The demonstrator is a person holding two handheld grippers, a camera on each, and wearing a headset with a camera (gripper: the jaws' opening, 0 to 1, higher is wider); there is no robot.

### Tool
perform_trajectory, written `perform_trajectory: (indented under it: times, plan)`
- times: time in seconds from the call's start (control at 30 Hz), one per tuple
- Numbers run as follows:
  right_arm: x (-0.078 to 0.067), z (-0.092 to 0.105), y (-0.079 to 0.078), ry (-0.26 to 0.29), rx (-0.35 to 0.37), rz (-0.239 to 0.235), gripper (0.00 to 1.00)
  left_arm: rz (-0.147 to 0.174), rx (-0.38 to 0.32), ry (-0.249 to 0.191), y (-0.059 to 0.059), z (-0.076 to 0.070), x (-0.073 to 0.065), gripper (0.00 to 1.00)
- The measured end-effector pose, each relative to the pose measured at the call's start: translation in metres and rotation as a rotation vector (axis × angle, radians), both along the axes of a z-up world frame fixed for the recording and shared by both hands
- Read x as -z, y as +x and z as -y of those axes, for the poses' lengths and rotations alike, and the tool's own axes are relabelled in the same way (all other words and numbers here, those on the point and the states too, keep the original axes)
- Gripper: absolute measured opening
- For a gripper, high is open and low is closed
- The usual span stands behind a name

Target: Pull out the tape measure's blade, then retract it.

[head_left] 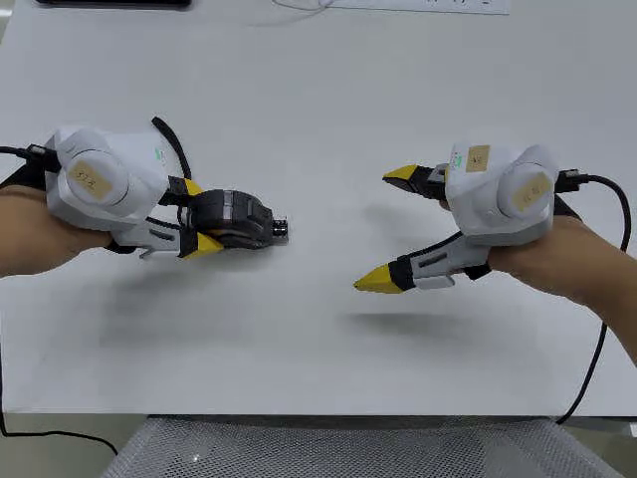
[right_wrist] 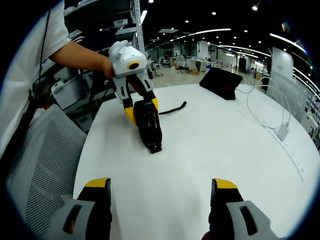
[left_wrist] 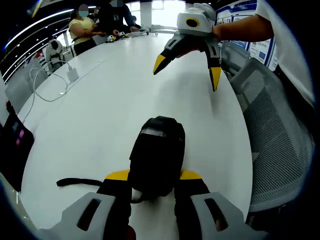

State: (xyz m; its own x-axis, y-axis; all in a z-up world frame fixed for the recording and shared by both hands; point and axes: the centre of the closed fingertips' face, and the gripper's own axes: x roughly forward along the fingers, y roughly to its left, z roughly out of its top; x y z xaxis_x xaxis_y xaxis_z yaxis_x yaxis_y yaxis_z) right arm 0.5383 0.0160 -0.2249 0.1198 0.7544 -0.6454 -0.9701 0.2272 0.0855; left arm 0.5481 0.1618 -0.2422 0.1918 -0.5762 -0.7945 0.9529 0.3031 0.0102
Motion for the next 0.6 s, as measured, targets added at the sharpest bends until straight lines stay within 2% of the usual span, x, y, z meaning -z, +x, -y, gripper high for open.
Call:
perform_trajectory:
  times: [0.1,0.5,0.6]
  plan:
    - [0.002,-0.007,0.003,0.01,-0.015,0.009,0.75,0.0,0.002,0.004,0.0,0.0,0.0,0.28]
    - [0.008,-0.026,0.012,0.032,-0.042,0.02,0.71,-0.009,0.009,0.014,0.0,0.0,0.001,0.28]
    - [0.01,-0.031,0.011,0.04,-0.053,0.01,0.68,-0.01,0.009,0.013,0.001,0.0,0.001,0.28]
